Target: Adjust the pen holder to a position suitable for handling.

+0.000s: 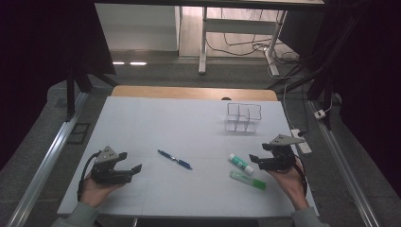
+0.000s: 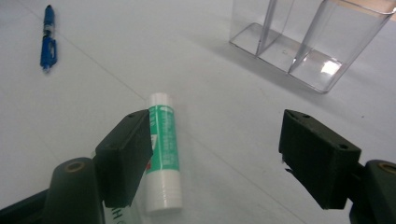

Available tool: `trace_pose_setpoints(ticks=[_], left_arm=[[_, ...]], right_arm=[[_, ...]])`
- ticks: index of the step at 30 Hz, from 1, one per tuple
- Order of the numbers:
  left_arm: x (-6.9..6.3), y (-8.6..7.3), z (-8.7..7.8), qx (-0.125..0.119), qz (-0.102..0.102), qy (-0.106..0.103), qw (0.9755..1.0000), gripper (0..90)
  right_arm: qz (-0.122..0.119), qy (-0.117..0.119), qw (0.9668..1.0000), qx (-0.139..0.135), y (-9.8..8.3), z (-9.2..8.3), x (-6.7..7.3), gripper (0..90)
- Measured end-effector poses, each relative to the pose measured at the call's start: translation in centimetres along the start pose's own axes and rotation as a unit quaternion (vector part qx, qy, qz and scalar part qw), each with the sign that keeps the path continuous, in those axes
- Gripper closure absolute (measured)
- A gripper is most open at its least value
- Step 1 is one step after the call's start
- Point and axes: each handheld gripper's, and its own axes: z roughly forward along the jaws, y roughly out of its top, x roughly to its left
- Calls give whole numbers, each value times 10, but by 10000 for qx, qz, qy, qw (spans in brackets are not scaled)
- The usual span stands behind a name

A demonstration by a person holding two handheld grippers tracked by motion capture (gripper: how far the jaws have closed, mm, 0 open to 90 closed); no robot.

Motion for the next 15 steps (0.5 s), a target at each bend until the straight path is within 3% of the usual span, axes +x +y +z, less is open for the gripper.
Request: trace_pose_setpoints(ticks=[10,15], left_arm=[[-1,-1,2,39,25,-12,10000,207],[-1,-2,2,49,38,-12,10000,210]], right_arm=[[315,-197,9993,85,17,6,-16,269],[297,-347,9988,146,25,11,-24,295]])
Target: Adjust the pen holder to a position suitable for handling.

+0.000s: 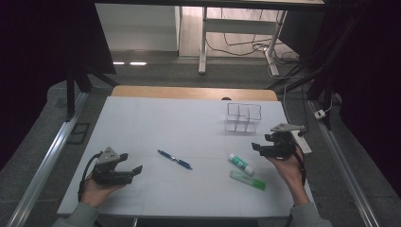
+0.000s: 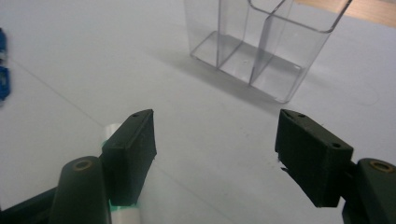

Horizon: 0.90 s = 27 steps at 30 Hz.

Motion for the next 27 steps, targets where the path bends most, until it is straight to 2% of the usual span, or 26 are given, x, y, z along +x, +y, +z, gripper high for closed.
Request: trace_pose_setpoints(ticks=[5,6,9,14,22,24,27], left_arm=[[-1,-1,0,2,12,11,10000,210],[-1,-1,0,8,25,9,10000,209],[-1,-1,1,56,81,24,9999,211],[-2,-1,2,76,94,36,9999,214],[-2,-1,2,64,109,64,9999,212],[-2,-1,2,70,111,66,9999,212],[-2,-1,2,74,118,65,9999,212]], right_arm=[[137,-86,9999,-13,6,4,-7,320],[172,-138,9998,21,8,5,-10,353],[253,-89,9996,51,9,8,-15,401],[331,-191,9992,116,9,13,-22,437],[468,-321,9982,206,8,24,-38,554],[504,-427,9975,241,8,29,-44,618],[551,-484,9970,232,8,33,-49,669]])
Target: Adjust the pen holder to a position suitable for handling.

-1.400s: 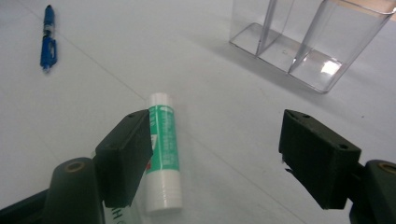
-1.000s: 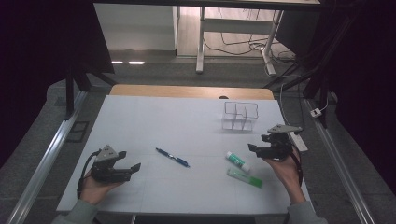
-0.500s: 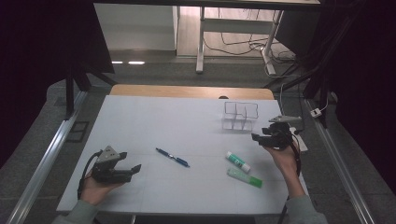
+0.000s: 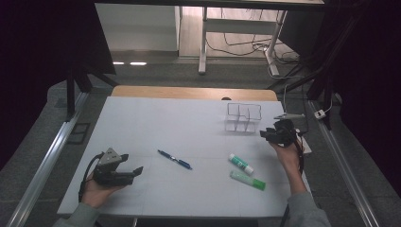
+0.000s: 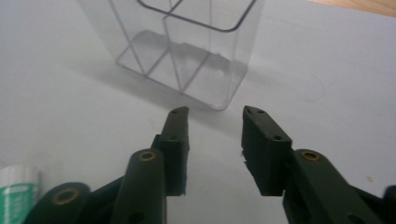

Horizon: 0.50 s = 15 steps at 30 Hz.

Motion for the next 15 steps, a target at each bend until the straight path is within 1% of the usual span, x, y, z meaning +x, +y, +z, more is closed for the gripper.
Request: trace_pose_setpoints(ticks=[1,2,3,5,7,8,9,12,15], left_arm=[[0,0,0,2,0,-1,10000,211],[0,0,0,4,3,-2,10000,212],[0,0,0,9,5,7,10000,212],[0,-1,1,17,6,8,10000,212],[0,-1,1,23,5,4,10000,212],[0,-1,1,22,3,3,10000,212],[1,-1,1,18,-2,1,10000,212],[1,-1,1,14,-11,-4,10000,212],[1,-1,1,18,-4,5,10000,212]], right_arm=[[21,-29,10000,-6,0,2,-2,702],[57,-23,10000,24,1,5,-5,761],[57,-23,10000,24,1,5,-5,761],[69,-46,9999,59,3,8,-7,819],[100,-29,9999,21,4,10,-9,865],[75,-87,9999,46,6,13,-11,897],[73,-123,9999,49,6,15,-11,897],[99,-125,9999,44,7,18,-14,898],[136,-138,9998,103,9,25,-18,899]])
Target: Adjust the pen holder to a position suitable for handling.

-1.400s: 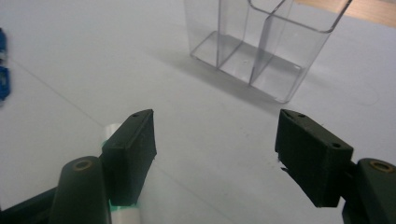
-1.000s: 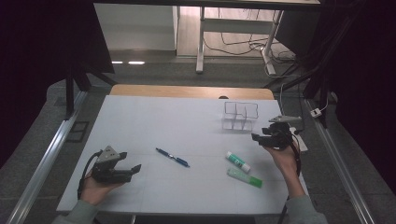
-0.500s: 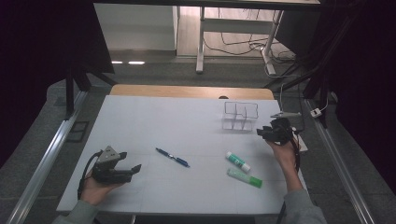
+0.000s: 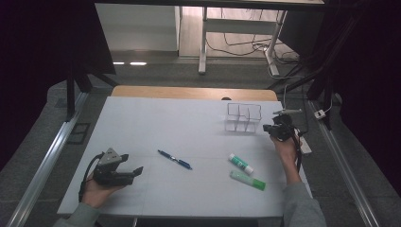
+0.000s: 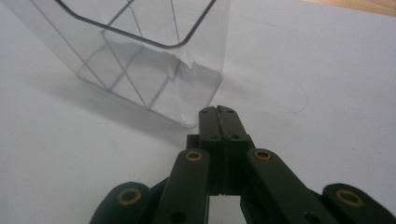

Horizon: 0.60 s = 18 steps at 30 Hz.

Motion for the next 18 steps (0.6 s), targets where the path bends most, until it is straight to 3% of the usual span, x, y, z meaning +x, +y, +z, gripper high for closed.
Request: trace_pose_setpoints(ticks=[18], left_arm=[[2,-1,2,29,-29,8,10000,212]], right_arm=[[27,137,9998,-108,7,25,-6,899]])
